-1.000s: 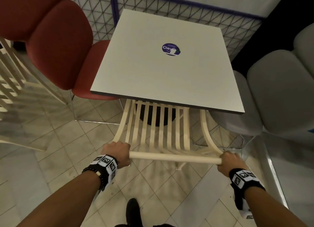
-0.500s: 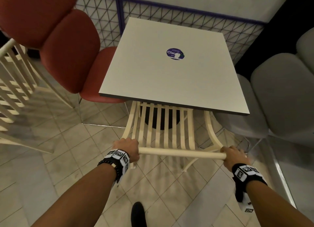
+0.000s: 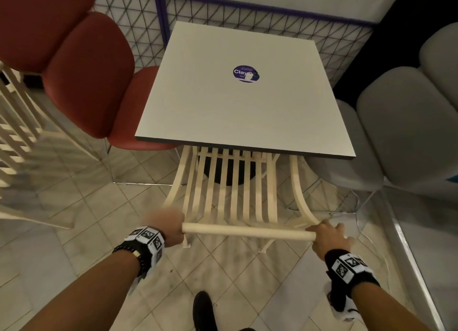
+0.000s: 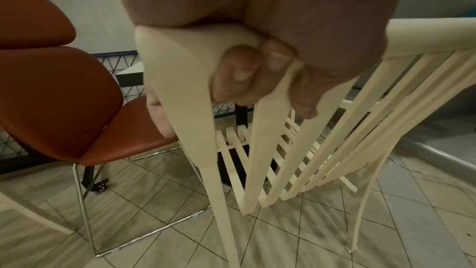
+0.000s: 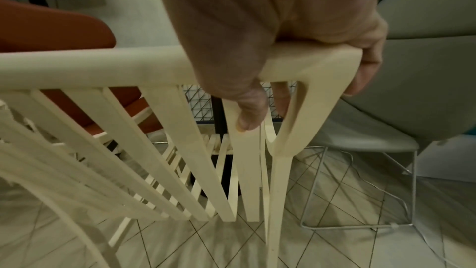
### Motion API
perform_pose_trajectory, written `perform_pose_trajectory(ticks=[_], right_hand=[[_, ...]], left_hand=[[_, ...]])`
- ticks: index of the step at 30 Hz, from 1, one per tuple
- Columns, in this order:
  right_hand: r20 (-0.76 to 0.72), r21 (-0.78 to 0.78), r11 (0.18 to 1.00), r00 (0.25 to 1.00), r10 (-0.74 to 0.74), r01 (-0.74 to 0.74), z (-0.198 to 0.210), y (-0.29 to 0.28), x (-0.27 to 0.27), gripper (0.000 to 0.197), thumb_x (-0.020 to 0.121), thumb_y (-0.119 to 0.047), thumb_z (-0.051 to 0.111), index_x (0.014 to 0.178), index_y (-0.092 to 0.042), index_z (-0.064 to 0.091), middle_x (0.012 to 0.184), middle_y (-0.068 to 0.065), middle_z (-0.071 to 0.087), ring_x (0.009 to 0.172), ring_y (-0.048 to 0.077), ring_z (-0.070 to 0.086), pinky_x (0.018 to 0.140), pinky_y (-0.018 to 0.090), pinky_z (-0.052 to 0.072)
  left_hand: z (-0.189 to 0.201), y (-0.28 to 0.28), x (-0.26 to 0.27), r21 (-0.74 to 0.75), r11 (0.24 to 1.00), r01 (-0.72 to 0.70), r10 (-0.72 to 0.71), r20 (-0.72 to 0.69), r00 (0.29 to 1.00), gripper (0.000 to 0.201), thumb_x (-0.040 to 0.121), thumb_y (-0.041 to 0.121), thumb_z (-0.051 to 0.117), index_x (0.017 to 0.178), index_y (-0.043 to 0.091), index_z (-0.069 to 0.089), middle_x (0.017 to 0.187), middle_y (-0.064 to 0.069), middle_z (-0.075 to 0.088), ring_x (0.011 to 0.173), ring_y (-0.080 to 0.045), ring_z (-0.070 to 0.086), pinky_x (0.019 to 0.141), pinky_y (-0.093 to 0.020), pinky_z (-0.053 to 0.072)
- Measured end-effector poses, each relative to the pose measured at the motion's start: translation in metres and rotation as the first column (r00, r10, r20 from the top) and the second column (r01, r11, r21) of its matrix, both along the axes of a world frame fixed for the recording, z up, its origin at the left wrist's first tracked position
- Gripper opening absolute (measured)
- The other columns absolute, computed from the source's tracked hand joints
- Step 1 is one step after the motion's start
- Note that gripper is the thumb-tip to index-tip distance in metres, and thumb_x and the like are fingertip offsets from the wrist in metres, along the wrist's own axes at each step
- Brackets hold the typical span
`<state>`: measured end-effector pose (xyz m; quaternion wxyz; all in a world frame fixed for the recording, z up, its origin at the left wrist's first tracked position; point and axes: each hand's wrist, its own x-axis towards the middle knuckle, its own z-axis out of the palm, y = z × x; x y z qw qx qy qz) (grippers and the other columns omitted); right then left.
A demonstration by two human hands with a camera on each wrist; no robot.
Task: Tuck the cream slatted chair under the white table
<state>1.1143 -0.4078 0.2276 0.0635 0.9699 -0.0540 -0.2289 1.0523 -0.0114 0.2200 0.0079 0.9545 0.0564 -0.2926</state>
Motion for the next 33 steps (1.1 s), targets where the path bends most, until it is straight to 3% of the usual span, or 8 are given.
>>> perform_pose_trajectory(ticks=[7,17,23,25,27,30,33], right_hand=[[-0.026,0.01,0.999,0.999,-0.03,0.031,0.005,-0.008,0.019,0.043,0.087,-0.012,0.055,0.115,-0.045,0.059,0.114,-0.005,0.053,0.123,0.032,0.034,0.094,0.059,0.04],[0.01,0.024,0.999,0.999,-0.045,0.045,-0.004,-0.012,0.018,0.042,0.085,-0.01,0.058,0.114,-0.04,0.061,0.111,-0.004,0.056,0.12,0.032,0.035,0.093,0.057,0.039],[0.012,0.039,0.999,1.0,-0.017,0.016,-0.007,-0.014,0.021,0.042,0.083,-0.011,0.058,0.112,-0.041,0.062,0.115,-0.001,0.055,0.125,0.035,0.034,0.094,0.061,0.039],[0.031,0.082,0.996,0.999,0.015,-0.017,-0.004,-0.016,0.022,0.042,0.081,-0.015,0.062,0.114,-0.041,0.06,0.116,-0.003,0.055,0.122,0.031,0.037,0.096,0.06,0.038],[0.088,0.12,0.988,0.992,0.088,-0.098,-0.004,-0.021,0.015,0.049,0.08,-0.026,0.067,0.125,-0.039,0.051,0.129,-0.001,0.048,0.125,0.03,0.033,0.101,0.06,0.034],[0.242,0.097,0.955,0.938,0.25,-0.28,-0.003,-0.025,-0.009,0.074,0.075,-0.037,0.071,0.139,-0.028,0.034,0.148,0.008,0.032,0.137,0.032,0.023,0.107,0.065,0.026],[0.331,0.13,0.919,0.89,0.313,-0.372,-0.013,-0.026,-0.066,0.102,0.066,-0.04,0.077,0.147,-0.018,0.019,0.154,0.014,0.025,0.14,0.035,0.02,0.105,0.063,0.029]], left_hand=[[-0.003,-0.011,0.01,-0.003,1.0,-0.019,0.019,0.006,1.0,0.031,0.077,0.041,0.056,0.107,0.033,0.062,0.1,0.005,0.065,0.092,-0.021,0.062,0.084,-0.039,0.052],[0.0,-0.016,0.007,0.027,0.999,-0.038,0.037,0.052,0.998,0.03,0.08,0.041,0.057,0.108,0.033,0.064,0.1,0.003,0.066,0.092,-0.021,0.062,0.077,-0.035,0.049],[0.001,-0.023,0.005,0.056,0.99,-0.127,0.124,0.054,0.991,0.027,0.082,0.039,0.059,0.108,0.034,0.061,0.107,0.004,0.064,0.101,-0.022,0.061,0.095,-0.043,0.042],[0.0,-0.024,0.003,0.057,0.988,-0.141,0.135,0.098,0.986,0.027,0.084,0.039,0.06,0.11,0.033,0.059,0.108,0.004,0.063,0.101,-0.021,0.06,0.099,-0.046,0.038],[-0.005,-0.03,-0.009,0.067,0.984,-0.165,0.15,0.191,0.97,0.038,0.084,0.042,0.062,0.12,0.032,0.053,0.117,0.002,0.058,0.108,-0.022,0.056,0.101,-0.048,0.037],[-0.007,-0.047,-0.034,0.02,0.98,-0.198,0.17,0.431,0.886,0.064,0.079,0.044,0.071,0.134,0.027,0.045,0.131,-0.005,0.054,0.122,-0.029,0.047,0.107,-0.054,0.033],[-0.009,-0.065,-0.078,-0.06,0.98,-0.188,0.189,0.561,0.806,0.087,0.071,0.039,0.079,0.144,0.021,0.034,0.147,-0.011,0.043,0.137,-0.033,0.035,0.108,-0.059,0.035]])
